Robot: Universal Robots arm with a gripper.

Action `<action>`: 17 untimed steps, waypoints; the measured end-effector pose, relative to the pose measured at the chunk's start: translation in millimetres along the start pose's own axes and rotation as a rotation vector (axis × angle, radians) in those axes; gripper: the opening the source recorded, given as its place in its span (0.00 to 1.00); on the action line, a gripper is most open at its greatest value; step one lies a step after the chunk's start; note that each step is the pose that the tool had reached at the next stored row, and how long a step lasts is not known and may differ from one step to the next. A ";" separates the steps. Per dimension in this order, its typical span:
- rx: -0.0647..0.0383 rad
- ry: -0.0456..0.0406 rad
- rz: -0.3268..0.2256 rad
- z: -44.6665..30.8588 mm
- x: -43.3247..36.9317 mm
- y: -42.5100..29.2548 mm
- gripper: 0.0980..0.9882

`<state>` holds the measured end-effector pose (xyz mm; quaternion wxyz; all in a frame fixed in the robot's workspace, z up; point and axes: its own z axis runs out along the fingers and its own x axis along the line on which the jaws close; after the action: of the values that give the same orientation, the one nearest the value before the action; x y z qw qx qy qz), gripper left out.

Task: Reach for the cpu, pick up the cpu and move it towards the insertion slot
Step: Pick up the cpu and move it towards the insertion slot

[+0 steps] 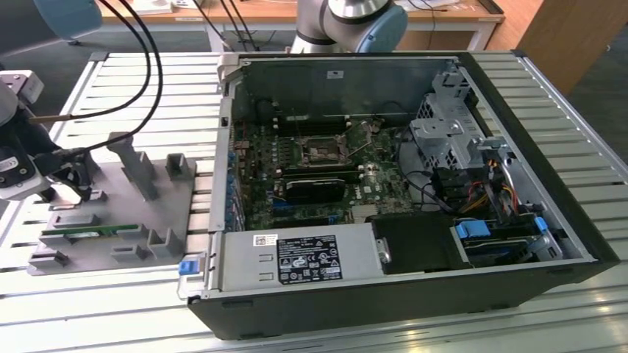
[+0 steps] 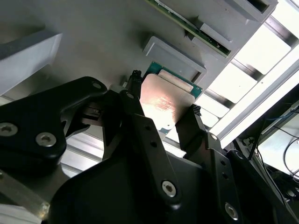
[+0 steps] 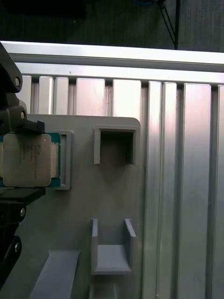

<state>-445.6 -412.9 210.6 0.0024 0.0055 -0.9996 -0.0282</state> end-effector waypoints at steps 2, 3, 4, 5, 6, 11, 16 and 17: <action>0.000 0.0001 0.000 -0.8 0.0 0.3 0.50; 0.000 0.0001 0.000 -1.3 0.0 0.6 0.50; 0.000 0.0001 0.000 -1.9 0.0 0.8 0.50; 0.000 0.0001 0.000 -2.5 0.0 0.9 0.50; 0.000 0.0000 0.000 -3.2 0.0 1.1 0.50; 0.000 0.0001 0.000 -7.5 0.0 1.8 0.50; 0.000 0.0000 0.000 -11.4 0.0 2.7 0.50; 0.000 0.0000 0.000 -12.1 0.0 2.9 0.50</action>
<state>-445.6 -410.8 222.8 0.0024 0.0056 -0.9996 -0.0282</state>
